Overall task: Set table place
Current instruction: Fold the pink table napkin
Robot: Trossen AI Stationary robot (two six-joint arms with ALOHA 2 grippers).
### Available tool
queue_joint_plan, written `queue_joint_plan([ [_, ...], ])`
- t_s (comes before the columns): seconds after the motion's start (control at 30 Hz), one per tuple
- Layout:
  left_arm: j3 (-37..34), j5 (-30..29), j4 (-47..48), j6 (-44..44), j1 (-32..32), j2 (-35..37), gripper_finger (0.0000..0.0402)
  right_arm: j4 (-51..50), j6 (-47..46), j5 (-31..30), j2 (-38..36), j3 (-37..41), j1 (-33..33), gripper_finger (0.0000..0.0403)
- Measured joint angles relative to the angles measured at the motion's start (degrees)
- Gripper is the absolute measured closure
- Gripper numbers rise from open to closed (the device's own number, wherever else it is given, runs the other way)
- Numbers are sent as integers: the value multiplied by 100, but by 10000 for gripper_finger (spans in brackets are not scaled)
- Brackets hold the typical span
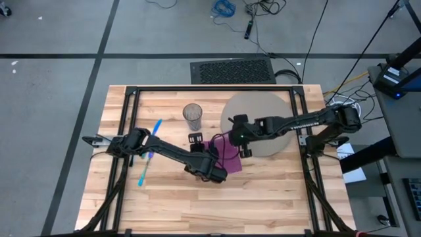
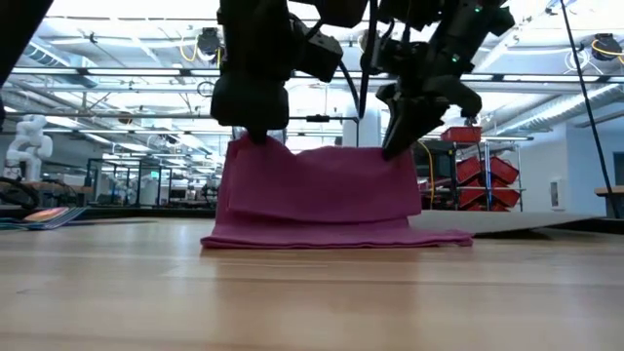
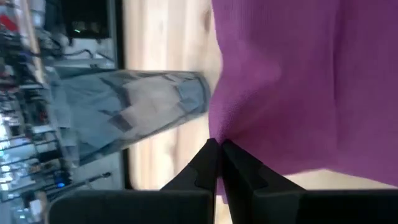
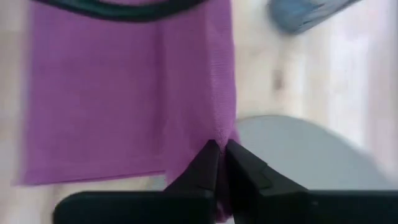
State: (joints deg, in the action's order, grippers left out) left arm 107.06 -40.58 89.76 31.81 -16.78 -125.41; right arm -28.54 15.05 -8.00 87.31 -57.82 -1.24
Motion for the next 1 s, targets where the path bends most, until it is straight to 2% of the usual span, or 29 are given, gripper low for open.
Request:
queue_joint_plan([
  [0.1,-236,659,-423,-367,44,9,400,-295,-302,1091,20,0,-186,383],
  [0.17,-441,1119,-736,-616,52,9,392,-562,-376,1420,43,-7,-229,363],
  [0.23,-657,1327,-1002,-709,27,9,378,-824,-414,1438,44,13,-195,339],
  [0.47,-905,1302,-1117,-290,-137,7,323,-813,-582,1445,46,13,190,278],
  [0.6,-904,1319,-1179,-219,-376,14,308,-820,-682,1446,46,13,446,270],
  [0.9,-902,1365,-1943,-209,-857,33,305,-914,-908,1410,46,13,888,268],
  [1.0,-902,1001,-1613,198,-919,33,305,-905,-974,1330,46,13,926,268],
])
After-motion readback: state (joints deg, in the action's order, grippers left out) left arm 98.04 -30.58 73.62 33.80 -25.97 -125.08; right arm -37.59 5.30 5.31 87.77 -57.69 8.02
